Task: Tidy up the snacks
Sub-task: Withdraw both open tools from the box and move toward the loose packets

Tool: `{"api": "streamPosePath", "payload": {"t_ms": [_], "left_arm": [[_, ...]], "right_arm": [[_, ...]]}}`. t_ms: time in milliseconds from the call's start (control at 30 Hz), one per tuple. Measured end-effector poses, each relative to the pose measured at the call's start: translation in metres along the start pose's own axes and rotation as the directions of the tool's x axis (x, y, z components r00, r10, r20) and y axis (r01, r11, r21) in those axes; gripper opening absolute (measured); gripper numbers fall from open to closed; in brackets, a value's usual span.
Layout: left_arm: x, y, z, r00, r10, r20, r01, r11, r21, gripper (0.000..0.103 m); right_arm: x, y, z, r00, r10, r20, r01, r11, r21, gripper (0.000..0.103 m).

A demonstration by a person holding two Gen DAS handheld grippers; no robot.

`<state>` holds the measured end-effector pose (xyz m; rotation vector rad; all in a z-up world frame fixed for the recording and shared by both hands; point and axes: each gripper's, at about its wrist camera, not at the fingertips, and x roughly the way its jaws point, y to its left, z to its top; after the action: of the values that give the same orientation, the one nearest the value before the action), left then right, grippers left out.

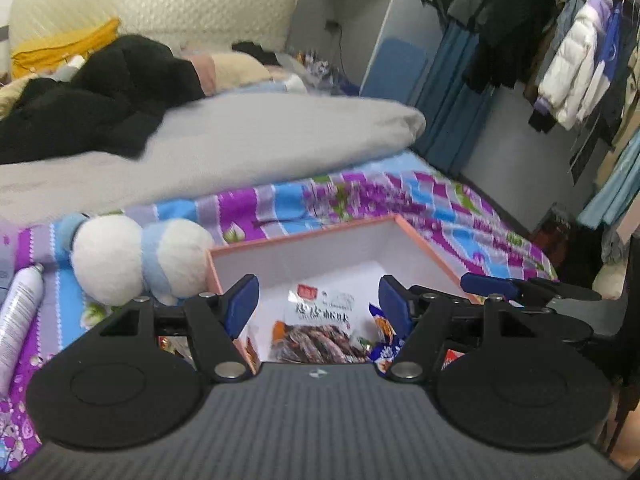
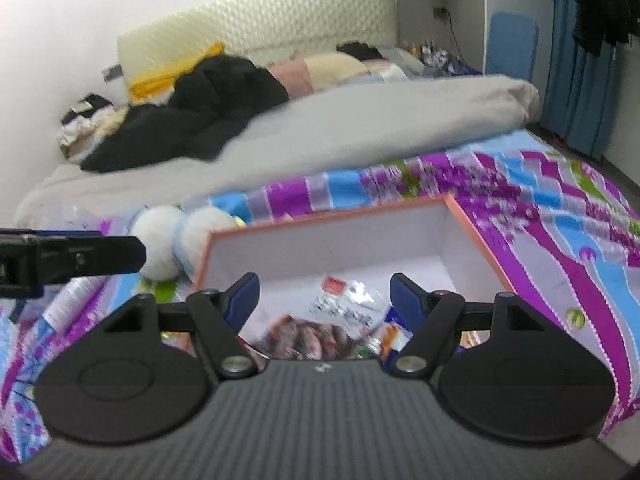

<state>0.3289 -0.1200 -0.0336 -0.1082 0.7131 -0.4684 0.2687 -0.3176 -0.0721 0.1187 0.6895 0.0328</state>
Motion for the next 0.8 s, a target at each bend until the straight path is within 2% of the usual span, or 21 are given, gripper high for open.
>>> {"api": "streamPosePath", "payload": {"t_ms": [233,433,600,700,800], "left_arm": [[-0.038,0.028,-0.020,0.996,0.050,0.075,-0.048,0.999,-0.019,0.071],[-0.065,0.049,-0.049,0.987,0.104,0.125,-0.102,0.995,-0.017,0.071],[-0.082,0.065,-0.071,0.985,0.112,0.133,-0.108,0.994,-0.036,0.071],[-0.091,0.068,-0.084,0.980,0.131,0.148,-0.128,0.991,-0.030,0.071],[-0.100,0.068,-0.098,0.978,0.136,0.160,-0.132,0.991,-0.033,0.071]], "right_arm": [[-0.021,0.031,-0.005,0.995,0.060,0.080,-0.058,0.998,-0.027,0.074],[-0.029,0.055,-0.029,0.988,0.105,0.112,-0.100,0.994,-0.053,0.074],[-0.036,0.068,-0.048,0.982,0.132,0.134,-0.127,0.991,-0.045,0.074],[-0.042,0.076,-0.058,0.981,0.126,0.147,-0.119,0.991,-0.059,0.074],[-0.048,0.090,-0.068,0.982,0.084,0.168,-0.066,0.992,-0.112,0.074]]}}
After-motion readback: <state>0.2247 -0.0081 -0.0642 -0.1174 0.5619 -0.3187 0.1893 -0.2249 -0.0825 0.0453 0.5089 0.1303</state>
